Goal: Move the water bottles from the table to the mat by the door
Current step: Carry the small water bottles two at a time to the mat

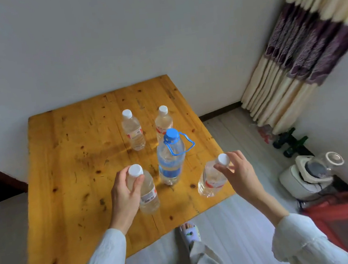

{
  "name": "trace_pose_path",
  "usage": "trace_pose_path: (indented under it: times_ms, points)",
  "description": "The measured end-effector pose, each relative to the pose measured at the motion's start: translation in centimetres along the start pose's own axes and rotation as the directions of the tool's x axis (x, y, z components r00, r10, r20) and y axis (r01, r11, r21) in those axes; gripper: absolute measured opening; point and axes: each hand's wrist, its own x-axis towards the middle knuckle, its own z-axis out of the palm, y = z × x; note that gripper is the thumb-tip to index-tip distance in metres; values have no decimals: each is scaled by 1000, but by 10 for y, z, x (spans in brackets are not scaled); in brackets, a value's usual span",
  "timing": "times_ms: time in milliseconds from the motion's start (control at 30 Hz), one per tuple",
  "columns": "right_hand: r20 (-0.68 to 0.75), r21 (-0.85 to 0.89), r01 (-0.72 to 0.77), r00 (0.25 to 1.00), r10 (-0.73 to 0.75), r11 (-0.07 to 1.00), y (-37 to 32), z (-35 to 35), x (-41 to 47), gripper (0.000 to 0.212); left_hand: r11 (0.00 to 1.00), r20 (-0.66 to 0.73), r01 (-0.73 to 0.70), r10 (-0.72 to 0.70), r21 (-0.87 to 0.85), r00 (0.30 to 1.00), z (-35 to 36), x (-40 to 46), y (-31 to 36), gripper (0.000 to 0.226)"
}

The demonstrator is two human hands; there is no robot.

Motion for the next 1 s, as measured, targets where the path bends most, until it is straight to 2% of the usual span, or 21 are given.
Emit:
trace_pose_path:
  times_ms: [100, 200, 300, 433, 500, 633, 700, 800, 900, 1000]
  points:
    - [-61, 6, -63, 996, 63, 998, -2, -22, -46, 32, 999, 74, -23, 25, -28, 997, 5, -31, 11, 28]
    - [-145, 8, -81, 986, 81, 997, 0, -46, -91, 29, 997, 226, -45, 58, -65, 972, 21, -56, 28, 24]
    - [-229, 21, -115, 966, 117, 993, 8, -71, -134, 26, 989, 370, -103, 134, -102, 919, 46, -83, 47, 20]
    - [-361, 56, -153, 918, 163, 987, 25, -107, -204, 22, 975, 524, -172, 219, -137, 823, 89, -127, 79, 34]
    - [-461, 69, -184, 866, 195, 981, 32, -131, -244, 24, 963, 609, -210, 269, -168, 746, 115, -156, 100, 28]
    - [-619, 107, -248, 741, 260, 963, 47, -180, -341, 41, 932, 760, -257, 358, -255, 542, 164, -237, 139, 23]
    - [-690, 131, -293, 659, 299, 947, 55, -201, -399, 37, 918, 812, -258, 389, -301, 435, 184, -287, 155, 20]
    - [-761, 180, -378, 531, 372, 908, 66, -231, -495, 33, 898, 865, -245, 425, -366, 266, 207, -373, 174, 19]
    - [-804, 215, -454, 420, 421, 865, 70, -256, -592, 57, 882, 889, -219, 446, -417, 103, 222, -465, 188, 13]
    - [-840, 251, -537, 293, 457, 806, 71, -272, -683, 64, 866, 885, -193, 464, -461, -34, 233, -555, 198, 9]
